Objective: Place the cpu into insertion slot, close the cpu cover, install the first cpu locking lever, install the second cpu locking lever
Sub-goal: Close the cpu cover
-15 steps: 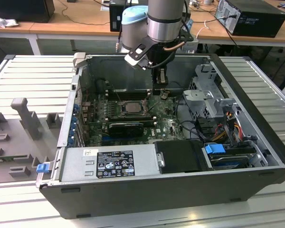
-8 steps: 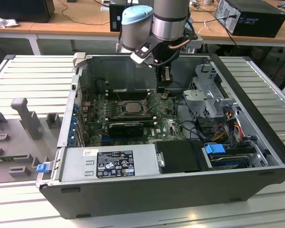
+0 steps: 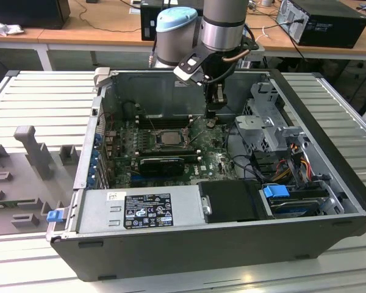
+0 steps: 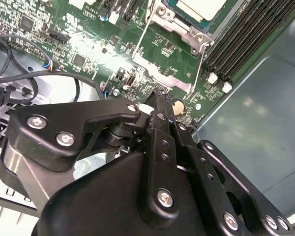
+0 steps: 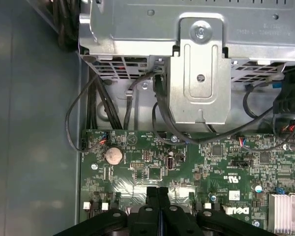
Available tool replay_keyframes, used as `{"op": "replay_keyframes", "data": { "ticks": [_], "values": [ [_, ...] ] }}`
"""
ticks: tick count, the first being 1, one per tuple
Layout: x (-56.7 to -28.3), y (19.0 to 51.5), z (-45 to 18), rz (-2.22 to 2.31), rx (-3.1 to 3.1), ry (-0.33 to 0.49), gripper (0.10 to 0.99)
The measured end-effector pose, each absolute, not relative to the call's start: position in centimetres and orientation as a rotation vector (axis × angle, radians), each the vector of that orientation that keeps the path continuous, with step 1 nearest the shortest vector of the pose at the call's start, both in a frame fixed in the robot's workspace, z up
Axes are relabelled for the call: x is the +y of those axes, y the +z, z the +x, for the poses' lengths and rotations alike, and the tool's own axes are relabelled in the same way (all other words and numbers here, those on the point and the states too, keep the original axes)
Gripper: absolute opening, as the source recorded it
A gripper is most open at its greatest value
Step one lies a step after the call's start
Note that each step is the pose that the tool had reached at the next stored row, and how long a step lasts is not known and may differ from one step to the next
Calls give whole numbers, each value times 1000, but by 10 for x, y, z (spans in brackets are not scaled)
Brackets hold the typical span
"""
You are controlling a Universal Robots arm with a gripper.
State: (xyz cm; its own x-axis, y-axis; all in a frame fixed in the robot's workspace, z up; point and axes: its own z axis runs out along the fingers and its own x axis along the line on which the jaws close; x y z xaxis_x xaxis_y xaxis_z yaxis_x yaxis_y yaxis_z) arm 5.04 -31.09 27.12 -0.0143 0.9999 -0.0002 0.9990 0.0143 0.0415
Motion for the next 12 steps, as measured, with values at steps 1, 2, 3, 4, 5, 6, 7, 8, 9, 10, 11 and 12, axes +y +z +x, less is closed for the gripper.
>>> {"op": "replay_keyframes", "data": {
  "ticks": [1,2,3,4,5,6,7,8,9,10,11,12],
  "values": [
    [-311,271,52,2184,2216,46,106],
    [-311,271,53,2184,2217,46,106],
    [-310,271,54,2184,2217,46,106],
    [-310,271,55,2184,2217,46,106],
    [-310,271,56,2184,2217,46,106],
    [-310,271,57,2184,2217,46,106],
    [-310,271,57,2184,2217,46,106],
    [-309,270,57,2184,2217,46,106],
    [-309,270,58,2183,2217,46,106],
    [-309,270,58,2183,2218,46,106],
    [-309,270,59,2183,2218,46,106],
    [-309,269,59,2183,2218,46,106]
  ]
}}
